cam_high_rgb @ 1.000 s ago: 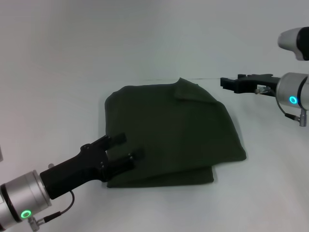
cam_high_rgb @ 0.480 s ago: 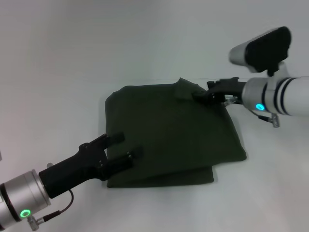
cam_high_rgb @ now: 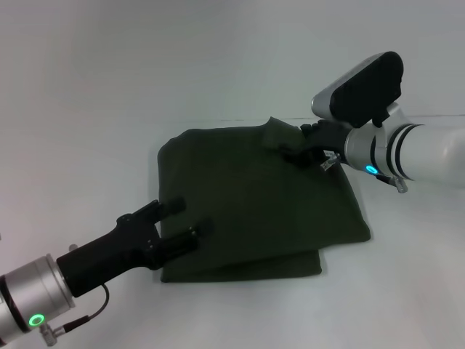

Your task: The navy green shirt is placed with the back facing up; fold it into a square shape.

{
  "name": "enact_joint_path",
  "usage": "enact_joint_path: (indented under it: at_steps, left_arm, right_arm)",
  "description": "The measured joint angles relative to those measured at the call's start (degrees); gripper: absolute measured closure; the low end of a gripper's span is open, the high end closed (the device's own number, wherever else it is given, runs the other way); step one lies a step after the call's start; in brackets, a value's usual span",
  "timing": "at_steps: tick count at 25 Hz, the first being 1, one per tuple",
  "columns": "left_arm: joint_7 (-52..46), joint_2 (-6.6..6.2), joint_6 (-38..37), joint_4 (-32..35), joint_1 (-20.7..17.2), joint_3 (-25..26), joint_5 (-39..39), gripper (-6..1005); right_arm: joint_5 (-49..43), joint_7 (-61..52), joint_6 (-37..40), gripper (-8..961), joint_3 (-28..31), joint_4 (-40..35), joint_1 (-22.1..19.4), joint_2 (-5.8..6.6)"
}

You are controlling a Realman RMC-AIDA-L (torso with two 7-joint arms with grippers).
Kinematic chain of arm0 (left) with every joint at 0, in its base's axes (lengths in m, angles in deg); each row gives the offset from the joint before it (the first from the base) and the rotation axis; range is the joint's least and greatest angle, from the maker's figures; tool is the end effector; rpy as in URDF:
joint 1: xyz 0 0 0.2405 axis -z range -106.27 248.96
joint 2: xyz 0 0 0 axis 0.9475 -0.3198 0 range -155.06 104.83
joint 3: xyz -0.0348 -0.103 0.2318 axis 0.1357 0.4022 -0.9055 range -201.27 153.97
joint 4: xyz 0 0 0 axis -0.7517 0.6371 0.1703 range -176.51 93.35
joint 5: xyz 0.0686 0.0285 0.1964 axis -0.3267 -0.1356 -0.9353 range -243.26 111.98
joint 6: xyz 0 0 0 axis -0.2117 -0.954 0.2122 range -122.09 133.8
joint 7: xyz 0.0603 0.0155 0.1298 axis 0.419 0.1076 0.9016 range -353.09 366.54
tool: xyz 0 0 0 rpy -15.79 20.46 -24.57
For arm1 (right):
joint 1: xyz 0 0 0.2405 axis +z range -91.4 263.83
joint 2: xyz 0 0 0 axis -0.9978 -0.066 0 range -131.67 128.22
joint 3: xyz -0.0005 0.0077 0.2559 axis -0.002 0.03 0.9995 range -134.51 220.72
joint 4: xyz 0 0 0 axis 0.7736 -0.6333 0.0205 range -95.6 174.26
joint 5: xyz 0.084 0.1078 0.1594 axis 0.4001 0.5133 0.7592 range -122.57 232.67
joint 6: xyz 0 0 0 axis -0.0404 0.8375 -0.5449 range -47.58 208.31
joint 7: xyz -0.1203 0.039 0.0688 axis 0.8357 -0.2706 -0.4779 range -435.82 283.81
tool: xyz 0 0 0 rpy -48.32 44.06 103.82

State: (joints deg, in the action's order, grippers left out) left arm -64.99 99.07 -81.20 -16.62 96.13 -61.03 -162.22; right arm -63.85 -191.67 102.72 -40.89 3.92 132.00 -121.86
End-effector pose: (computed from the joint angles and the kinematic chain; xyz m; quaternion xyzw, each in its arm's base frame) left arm -0.2653 0.2989 -0.0393 -0.8427 -0.3042 -0.4074 0.1770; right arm 0.1921 0.4575 -0.0613 -0.8915 0.2165 0.0307 0.3967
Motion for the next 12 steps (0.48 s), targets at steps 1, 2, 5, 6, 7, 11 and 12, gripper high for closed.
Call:
enact_joint_path:
  at_steps: [1,2,5,6,7,11,12]
  left_arm:
    - [0.0,0.0,0.0,0.0,0.0,0.2,0.0,123]
    - [0.0,0.0,0.0,0.0,0.0,0.4,0.0,123]
    - [0.0,0.0,0.0,0.0,0.0,0.6,0.0,123]
    - [0.0,0.0,0.0,-0.1,0.0,0.8,0.0,123]
    - [0.0,0.0,0.0,-0.1,0.0,0.9,-0.1,123]
    - [-0.1,0.0,0.0,-0.1,0.0,1.1,-0.1,124]
    - [-0.1,0.0,0.0,-0.1,0.0,1.1,0.0,124]
  right_arm:
    - [0.0,0.0,-0.8,376,-0.7,0.2,0.0,0.0]
    - [0.0,0.0,-1.7,376,-1.5,0.4,0.0,-0.02]
    - [0.0,0.0,-4.3,376,-3.6,1.2,0.3,-0.09]
    - [0.0,0.0,-5.1,376,-4.0,1.6,0.6,-0.11]
    - [0.0,0.0,-5.6,376,-4.2,1.9,0.8,-0.13]
    - [0.0,-0.1,-7.1,376,-4.3,2.8,1.5,-0.17]
    - [0.0,-0.1,-7.6,377,-4.3,2.8,1.5,-0.18]
